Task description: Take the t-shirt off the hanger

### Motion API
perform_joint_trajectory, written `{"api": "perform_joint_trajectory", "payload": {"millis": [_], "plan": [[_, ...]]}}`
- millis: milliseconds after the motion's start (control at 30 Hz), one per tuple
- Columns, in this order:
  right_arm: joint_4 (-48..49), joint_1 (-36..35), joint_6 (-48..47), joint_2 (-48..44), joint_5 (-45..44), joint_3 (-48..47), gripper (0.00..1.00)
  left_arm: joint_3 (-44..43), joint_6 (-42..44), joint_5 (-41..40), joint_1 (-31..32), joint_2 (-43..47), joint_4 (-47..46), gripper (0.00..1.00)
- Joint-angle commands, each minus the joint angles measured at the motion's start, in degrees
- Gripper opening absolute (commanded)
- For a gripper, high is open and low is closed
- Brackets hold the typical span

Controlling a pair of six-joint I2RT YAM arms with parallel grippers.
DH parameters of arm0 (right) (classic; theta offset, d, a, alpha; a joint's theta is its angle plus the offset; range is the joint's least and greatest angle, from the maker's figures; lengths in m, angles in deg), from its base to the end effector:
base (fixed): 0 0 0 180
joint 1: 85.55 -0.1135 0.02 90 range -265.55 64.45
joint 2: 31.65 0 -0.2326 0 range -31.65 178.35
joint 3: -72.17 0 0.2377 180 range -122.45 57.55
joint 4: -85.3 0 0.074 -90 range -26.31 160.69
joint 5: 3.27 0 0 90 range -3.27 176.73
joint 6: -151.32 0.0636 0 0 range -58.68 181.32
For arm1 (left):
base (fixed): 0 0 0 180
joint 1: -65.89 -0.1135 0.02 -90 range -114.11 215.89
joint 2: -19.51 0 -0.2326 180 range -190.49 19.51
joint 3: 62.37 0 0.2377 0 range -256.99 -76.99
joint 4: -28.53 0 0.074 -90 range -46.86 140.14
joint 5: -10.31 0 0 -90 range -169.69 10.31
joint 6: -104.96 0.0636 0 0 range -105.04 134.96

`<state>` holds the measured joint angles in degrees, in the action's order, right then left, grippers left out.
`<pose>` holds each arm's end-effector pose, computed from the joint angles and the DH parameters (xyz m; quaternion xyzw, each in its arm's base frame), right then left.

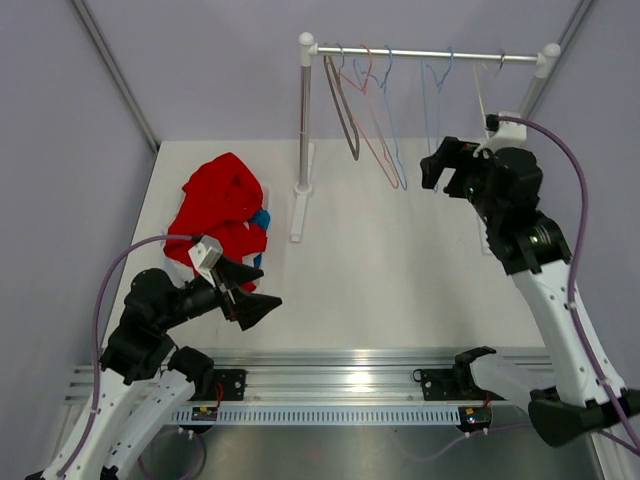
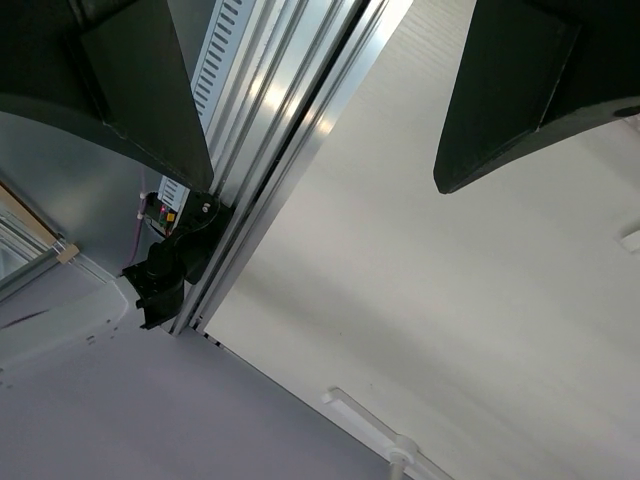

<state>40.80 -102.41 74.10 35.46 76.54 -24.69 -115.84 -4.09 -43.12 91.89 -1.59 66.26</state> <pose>0.2597 0.0670 0.4110 0.0261 0.7903 0.0875 0.6058 0.0987 -0.0903 0.3128 0.2534 0.6880 -0.4592 0.5016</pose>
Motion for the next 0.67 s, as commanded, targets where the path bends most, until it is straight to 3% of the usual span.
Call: {"api": "perform_joint_trajectory", "payload": {"millis": [0,133,300,400,633], "plan": [[2.99,0.08,4.27,-10.66,9.83,6.44,1.00,-1.84,-0.64,-3.26,0.46,-1.30,-0.01,0.99],[4.66,0.08,7.17,-26.37,16.95,17.18,0.99,-4.65,-0.29,-5.37,0.46,-1.83,1.58,0.99],[4.32,0.08,11.65,-44.30,19.94,31.42,0.99,-12.12,5.24,-16.53,0.37,-1.32,11.41,0.99],[2.38,0.08,12.27,-50.74,21.18,36.78,1.00,-11.87,5.60,-20.31,0.37,1.05,12.66,0.99],[0.62,0.08,16.04,-62.27,22.32,41.28,1.00,-5.62,1.21,-19.36,0.37,7.30,11.95,0.99]]}}
